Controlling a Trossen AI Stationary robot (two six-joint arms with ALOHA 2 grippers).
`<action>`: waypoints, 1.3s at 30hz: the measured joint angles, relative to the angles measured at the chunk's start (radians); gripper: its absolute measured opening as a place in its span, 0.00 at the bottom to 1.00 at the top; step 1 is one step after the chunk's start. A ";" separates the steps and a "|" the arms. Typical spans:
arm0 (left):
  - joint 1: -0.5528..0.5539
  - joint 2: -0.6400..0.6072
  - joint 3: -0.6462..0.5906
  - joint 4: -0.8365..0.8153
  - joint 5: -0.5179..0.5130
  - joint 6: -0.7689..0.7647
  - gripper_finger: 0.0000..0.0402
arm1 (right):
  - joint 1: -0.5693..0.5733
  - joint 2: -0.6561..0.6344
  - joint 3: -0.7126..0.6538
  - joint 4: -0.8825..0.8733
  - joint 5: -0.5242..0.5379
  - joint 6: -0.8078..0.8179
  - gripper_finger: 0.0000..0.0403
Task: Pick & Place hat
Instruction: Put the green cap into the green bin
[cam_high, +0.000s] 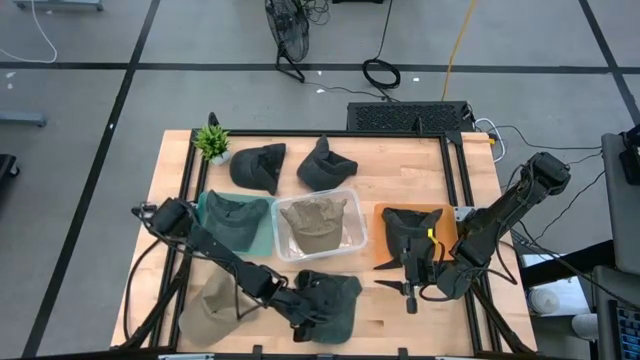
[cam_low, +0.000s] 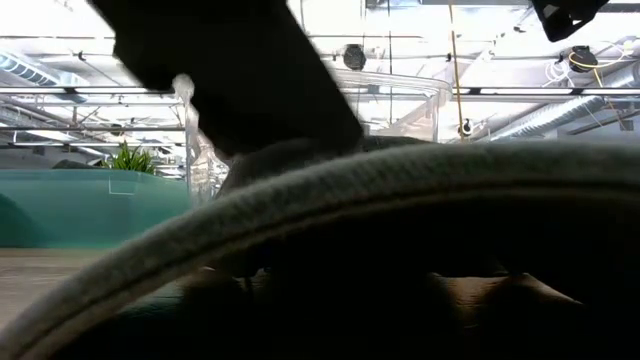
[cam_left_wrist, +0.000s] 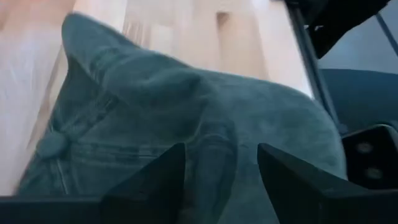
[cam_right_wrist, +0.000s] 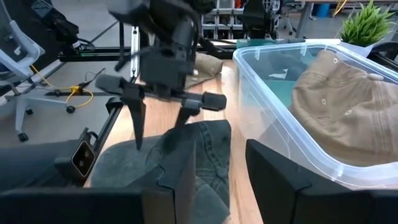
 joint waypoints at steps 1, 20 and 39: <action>0.002 0.007 0.000 0.007 -0.001 -0.007 0.53 | 0.000 0.000 0.000 0.000 -0.001 0.000 0.32; -0.028 0.064 0.000 0.108 -0.012 -0.068 0.53 | 0.036 0.000 0.000 0.016 -0.055 0.004 0.32; -0.087 -0.076 -0.002 -0.025 0.195 -0.143 0.05 | 0.066 0.000 0.000 0.075 -0.058 0.000 0.32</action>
